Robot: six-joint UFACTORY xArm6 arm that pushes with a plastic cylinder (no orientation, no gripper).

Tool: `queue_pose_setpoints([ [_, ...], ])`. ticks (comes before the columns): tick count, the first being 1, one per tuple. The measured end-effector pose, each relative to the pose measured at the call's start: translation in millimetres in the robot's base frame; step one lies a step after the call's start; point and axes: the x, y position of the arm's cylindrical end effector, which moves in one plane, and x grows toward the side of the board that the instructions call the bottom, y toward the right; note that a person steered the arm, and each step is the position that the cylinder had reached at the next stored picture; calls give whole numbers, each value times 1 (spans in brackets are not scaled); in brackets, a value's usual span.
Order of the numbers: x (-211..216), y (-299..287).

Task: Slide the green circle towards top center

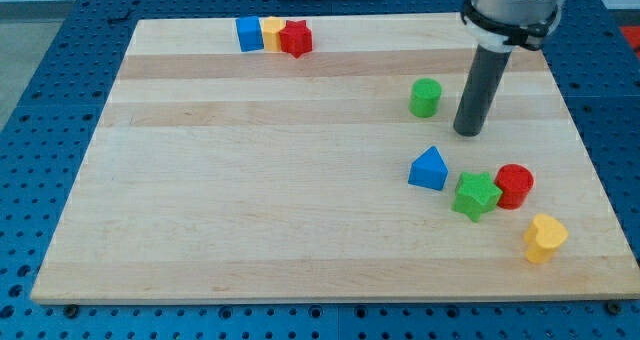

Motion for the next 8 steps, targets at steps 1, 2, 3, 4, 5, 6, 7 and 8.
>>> queue_pose_setpoints([
  [1, -27, -1],
  [2, -46, -21],
  [3, -47, -44],
  [4, -40, -47],
  [5, -25, -54],
  [6, -34, -86],
  [7, -67, -117],
  [8, -88, -133],
])
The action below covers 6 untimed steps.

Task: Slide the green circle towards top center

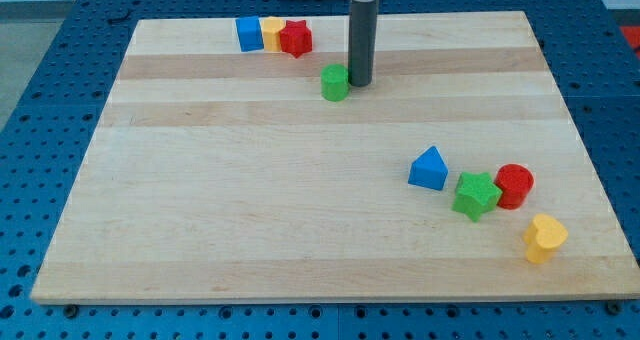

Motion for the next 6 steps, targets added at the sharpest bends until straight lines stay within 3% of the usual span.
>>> queue_pose_setpoints([
  [3, 53, -20],
  [6, -22, -40],
])
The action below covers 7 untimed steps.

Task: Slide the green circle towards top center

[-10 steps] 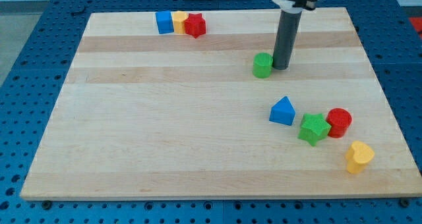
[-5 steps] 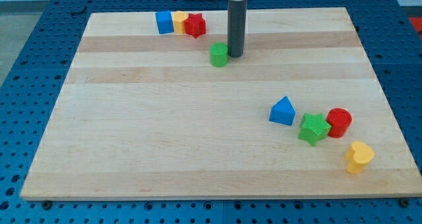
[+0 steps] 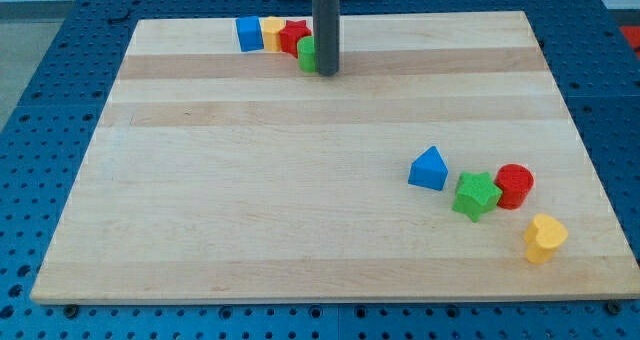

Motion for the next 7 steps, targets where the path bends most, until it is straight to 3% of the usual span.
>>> queue_pose_setpoints([
  [3, 29, -29],
  [7, -15, -13],
])
